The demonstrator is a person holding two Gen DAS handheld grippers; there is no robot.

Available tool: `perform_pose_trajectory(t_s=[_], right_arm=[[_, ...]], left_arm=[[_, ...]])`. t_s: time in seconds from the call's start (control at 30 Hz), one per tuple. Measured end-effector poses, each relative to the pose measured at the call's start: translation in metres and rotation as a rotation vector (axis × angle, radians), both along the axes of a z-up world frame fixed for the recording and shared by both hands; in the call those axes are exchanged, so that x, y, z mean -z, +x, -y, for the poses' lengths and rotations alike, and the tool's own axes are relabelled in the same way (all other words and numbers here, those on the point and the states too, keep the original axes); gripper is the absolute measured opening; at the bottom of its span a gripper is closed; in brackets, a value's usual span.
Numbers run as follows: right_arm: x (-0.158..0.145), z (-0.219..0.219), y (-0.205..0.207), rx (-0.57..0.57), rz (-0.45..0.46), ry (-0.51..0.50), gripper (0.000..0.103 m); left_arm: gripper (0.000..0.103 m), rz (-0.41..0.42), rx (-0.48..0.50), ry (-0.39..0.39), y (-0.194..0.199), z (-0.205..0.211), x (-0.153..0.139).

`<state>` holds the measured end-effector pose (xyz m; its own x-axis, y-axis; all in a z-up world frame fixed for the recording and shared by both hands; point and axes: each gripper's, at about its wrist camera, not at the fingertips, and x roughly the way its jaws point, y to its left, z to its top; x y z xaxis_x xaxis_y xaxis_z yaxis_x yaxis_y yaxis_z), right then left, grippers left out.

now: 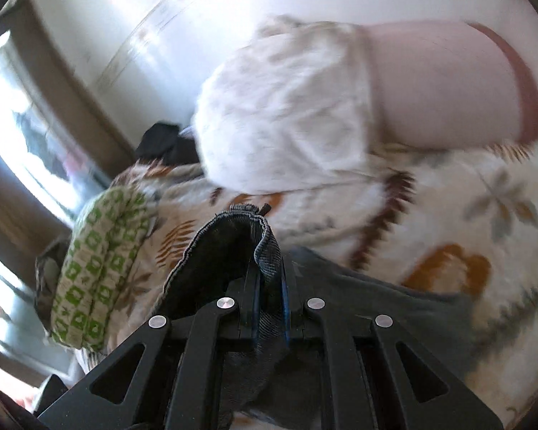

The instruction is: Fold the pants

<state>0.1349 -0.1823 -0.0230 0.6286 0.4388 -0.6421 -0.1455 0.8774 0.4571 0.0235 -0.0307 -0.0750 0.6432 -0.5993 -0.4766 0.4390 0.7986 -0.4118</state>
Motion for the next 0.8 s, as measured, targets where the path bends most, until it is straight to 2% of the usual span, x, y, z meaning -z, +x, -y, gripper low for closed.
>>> perform_pose_trajectory(t_s=[0.13, 0.3, 0.4, 0.47, 0.6, 0.67, 0.7, 0.73, 0.77, 0.8], right_arm=[[0.032, 0.063, -0.011, 0.078, -0.042, 0.077, 0.008], [0.070, 0.118, -0.022, 0.167, -0.065, 0.189, 0.008], [0.088, 0.138, -0.027, 0.209, -0.065, 0.249, 0.008], [0.104, 0.149, -0.027, 0.239, -0.098, 0.266, 0.008], [0.124, 0.160, -0.026, 0.259, -0.160, 0.271, 0.009], [0.137, 0.162, -0.026, 0.266, -0.194, 0.265, 0.015], [0.144, 0.163, -0.026, 0.275, -0.223, 0.249, 0.017], [0.148, 0.164, -0.027, 0.284, -0.250, 0.240, 0.024], [0.148, 0.166, -0.030, 0.295, -0.257, 0.245, 0.029], [0.147, 0.168, -0.033, 0.302, -0.254, 0.252, 0.029]], left_arm=[[0.021, -0.043, 0.066, 0.044, 0.005, 0.044, 0.016], [0.021, -0.058, 0.137, 0.082, 0.008, 0.074, 0.033], [0.021, -0.067, 0.180, 0.095, 0.004, 0.089, 0.039], [0.021, -0.083, 0.212, 0.113, 0.004, 0.094, 0.045], [0.022, -0.084, 0.228, 0.200, 0.002, 0.106, 0.056], [0.028, -0.080, 0.254, 0.220, -0.002, 0.108, 0.052], [0.035, -0.085, 0.277, 0.211, -0.004, 0.107, 0.047], [0.043, -0.089, 0.299, 0.195, -0.006, 0.105, 0.042], [0.047, -0.088, 0.316, 0.175, -0.007, 0.101, 0.034], [0.054, -0.078, 0.330, 0.152, -0.009, 0.096, 0.025]])
